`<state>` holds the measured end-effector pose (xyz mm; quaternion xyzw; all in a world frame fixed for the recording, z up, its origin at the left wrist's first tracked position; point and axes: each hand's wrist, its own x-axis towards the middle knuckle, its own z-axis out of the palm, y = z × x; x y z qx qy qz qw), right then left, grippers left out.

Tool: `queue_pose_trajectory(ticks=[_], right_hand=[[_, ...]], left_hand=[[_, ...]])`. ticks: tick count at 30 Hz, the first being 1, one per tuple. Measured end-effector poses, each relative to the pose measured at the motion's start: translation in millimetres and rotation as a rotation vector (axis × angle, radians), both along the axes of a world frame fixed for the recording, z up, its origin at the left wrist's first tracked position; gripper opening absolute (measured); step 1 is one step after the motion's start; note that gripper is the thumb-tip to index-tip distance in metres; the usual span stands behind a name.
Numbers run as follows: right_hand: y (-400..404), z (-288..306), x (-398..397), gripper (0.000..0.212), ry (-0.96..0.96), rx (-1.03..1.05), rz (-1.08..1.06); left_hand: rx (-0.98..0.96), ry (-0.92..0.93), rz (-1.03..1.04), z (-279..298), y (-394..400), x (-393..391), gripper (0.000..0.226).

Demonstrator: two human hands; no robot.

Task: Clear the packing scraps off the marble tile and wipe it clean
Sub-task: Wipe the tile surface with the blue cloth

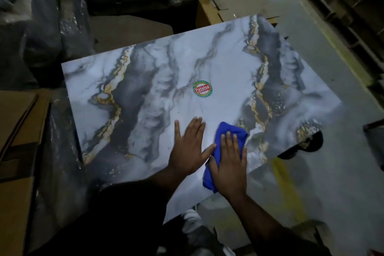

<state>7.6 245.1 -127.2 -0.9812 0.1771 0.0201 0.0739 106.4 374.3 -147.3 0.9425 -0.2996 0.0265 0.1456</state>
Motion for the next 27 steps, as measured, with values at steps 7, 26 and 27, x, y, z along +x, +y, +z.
queue_pose_trajectory(ticks=[7, 26, 27], right_hand=[[-9.1, 3.3, 37.5, 0.077, 0.093, -0.036, -0.350], [0.9, -2.6, 26.0, 0.074, 0.013, 0.037, 0.071], [5.7, -3.8, 14.4, 0.074, 0.009, 0.047, 0.201]], left_hand=[[0.014, -0.033, -0.015, 1.3, 5.4, -1.6, 0.069], [-0.034, -0.041, -0.036, -0.5, 6.8, -0.6, 0.062], [-0.039, -0.026, -0.037, 0.3, 6.8, -0.6, 0.062]])
